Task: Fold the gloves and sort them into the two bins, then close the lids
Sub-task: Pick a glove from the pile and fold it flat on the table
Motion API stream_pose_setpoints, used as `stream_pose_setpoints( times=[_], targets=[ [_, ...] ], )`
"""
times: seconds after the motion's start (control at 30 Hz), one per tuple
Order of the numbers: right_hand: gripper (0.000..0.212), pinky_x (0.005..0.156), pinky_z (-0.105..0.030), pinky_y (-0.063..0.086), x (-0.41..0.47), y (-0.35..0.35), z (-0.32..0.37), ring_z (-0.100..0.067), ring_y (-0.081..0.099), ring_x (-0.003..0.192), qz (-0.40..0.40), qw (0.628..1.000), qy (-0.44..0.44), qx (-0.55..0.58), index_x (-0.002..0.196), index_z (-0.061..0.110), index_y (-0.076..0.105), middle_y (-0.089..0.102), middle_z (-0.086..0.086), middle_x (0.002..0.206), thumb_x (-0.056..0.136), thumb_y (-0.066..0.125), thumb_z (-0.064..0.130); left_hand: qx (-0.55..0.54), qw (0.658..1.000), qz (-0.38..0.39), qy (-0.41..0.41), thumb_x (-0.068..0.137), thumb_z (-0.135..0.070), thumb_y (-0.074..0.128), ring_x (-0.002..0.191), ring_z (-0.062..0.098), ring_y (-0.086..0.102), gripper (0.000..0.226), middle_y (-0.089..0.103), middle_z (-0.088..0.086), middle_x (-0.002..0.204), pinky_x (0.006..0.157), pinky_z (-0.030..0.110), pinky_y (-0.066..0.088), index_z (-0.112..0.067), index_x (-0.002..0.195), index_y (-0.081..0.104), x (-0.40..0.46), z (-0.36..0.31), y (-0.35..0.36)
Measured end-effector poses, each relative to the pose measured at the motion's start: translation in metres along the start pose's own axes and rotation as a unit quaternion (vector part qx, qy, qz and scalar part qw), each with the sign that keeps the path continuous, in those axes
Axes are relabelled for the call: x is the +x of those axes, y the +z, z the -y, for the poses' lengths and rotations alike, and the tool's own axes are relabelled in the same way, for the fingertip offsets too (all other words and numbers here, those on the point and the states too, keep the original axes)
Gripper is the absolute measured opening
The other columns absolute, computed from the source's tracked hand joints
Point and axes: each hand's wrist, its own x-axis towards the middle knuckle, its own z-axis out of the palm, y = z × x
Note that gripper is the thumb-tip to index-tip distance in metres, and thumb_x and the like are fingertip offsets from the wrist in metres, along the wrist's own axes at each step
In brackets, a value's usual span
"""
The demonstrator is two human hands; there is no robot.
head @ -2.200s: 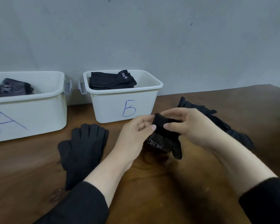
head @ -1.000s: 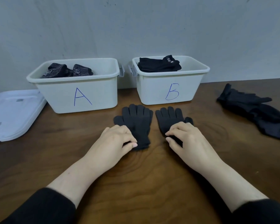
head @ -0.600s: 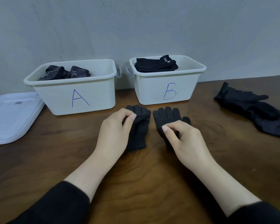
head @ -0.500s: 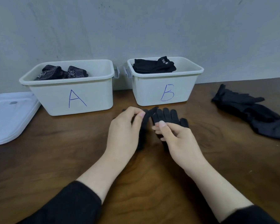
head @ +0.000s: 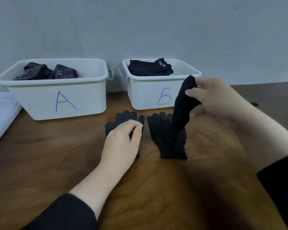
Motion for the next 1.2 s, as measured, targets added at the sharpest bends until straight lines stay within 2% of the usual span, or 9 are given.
stream_pose_setpoints(
  times=[0.1,0.2,0.3,0.43,0.67,0.77,0.97,1.1,1.2],
  targets=[
    [0.009,0.061,-0.034,0.05,0.021,-0.017,0.017,-0.031,0.068,0.055,0.03,0.994,-0.009,-0.107,0.087,0.017,0.07,0.068,-0.006,0.079,0.095,0.066,0.02,-0.01,1.0,0.004,-0.007,0.102,-0.032,0.051,0.088,-0.001,0.061,0.02,0.067,-0.018,0.093,0.076,0.016,0.05,-0.028,0.105,0.07,0.0,-0.002,0.001],
    [0.013,0.072,-0.046,0.06,0.039,-0.024,0.031,-0.029,0.073,0.065,0.039,0.985,-0.026,-0.167,0.101,0.004,0.069,0.068,-0.022,0.092,0.096,0.067,0.015,-0.013,1.0,0.006,-0.01,0.102,-0.032,0.051,0.09,-0.002,0.06,0.02,0.067,-0.019,0.093,0.076,0.012,0.047,-0.029,0.105,0.07,-0.001,-0.002,0.0],
    [0.009,0.082,-0.042,0.059,0.055,-0.029,0.036,-0.027,0.074,0.077,-0.038,0.978,-0.078,-0.19,0.104,0.011,0.069,0.072,-0.012,0.103,0.097,0.065,0.015,-0.021,1.0,0.004,-0.02,0.101,-0.032,0.051,0.09,-0.002,0.06,0.02,0.067,-0.019,0.093,0.076,0.011,0.044,-0.028,0.104,0.071,0.0,-0.002,-0.001],
    [0.008,0.074,-0.03,0.051,0.046,-0.017,0.02,-0.023,0.068,0.079,-0.17,0.946,-0.19,-0.2,0.102,0.022,0.067,0.069,0.001,0.083,0.094,0.065,0.02,-0.016,1.0,0.006,-0.022,0.102,-0.031,0.051,0.085,-0.001,0.06,0.019,0.063,-0.022,0.088,0.071,0.008,0.04,-0.03,0.102,0.07,0.0,-0.002,-0.002],
    [0.019,0.09,-0.033,0.053,-0.044,0.076,-0.107,-0.018,0.068,0.103,-0.017,0.941,-0.214,-0.263,0.108,0.022,0.071,0.073,0.006,0.108,0.089,0.074,0.02,0.003,0.999,0.018,0.042,0.1,-0.029,0.052,0.094,0.001,0.057,0.018,0.066,-0.016,0.092,0.078,0.014,0.044,-0.025,0.1,0.07,-0.003,-0.002,0.004],
    [0.019,0.09,-0.022,0.051,-0.054,0.081,-0.124,-0.007,0.066,0.106,-0.044,0.952,-0.208,-0.218,0.109,0.022,0.072,0.072,0.011,0.111,0.09,0.074,0.02,0.068,0.991,0.078,0.09,0.1,-0.032,0.051,0.099,0.003,0.055,0.021,0.065,-0.017,0.103,0.091,0.028,0.044,-0.028,0.11,0.069,-0.005,-0.002,0.012],
    [0.013,0.087,-0.031,0.054,-0.049,0.083,-0.126,-0.008,0.064,0.101,-0.033,0.953,-0.229,-0.195,0.106,0.019,0.072,0.07,0.011,0.108,0.093,0.07,0.019,0.171,0.952,0.194,0.163,0.099,-0.047,0.052,0.12,0.008,0.045,0.041,0.053,-0.015,0.13,0.104,0.034,0.034,-0.032,0.137,0.058,-0.003,-0.004,0.031],
    [0.013,0.09,-0.026,0.049,-0.048,0.08,-0.127,-0.006,0.061,0.101,-0.05,0.958,-0.235,-0.155,0.106,0.018,0.072,0.065,0.011,0.107,0.093,0.071,0.017,0.192,0.947,0.186,0.178,0.099,-0.045,0.054,0.11,0.011,0.046,0.032,0.057,-0.014,0.119,0.096,0.033,0.035,-0.032,0.126,0.066,0.005,-0.003,0.043],
    [0.036,0.09,-0.022,0.045,-0.05,0.076,-0.122,-0.005,0.053,0.103,-0.094,0.968,-0.184,-0.145,0.123,0.024,0.065,0.054,0.014,0.108,0.09,0.071,0.037,0.185,0.954,0.149,0.181,0.099,-0.036,0.057,0.099,0.014,0.05,0.02,0.059,-0.012,0.106,0.088,0.036,0.039,-0.028,0.109,0.072,0.009,-0.005,0.048]
  ],
)
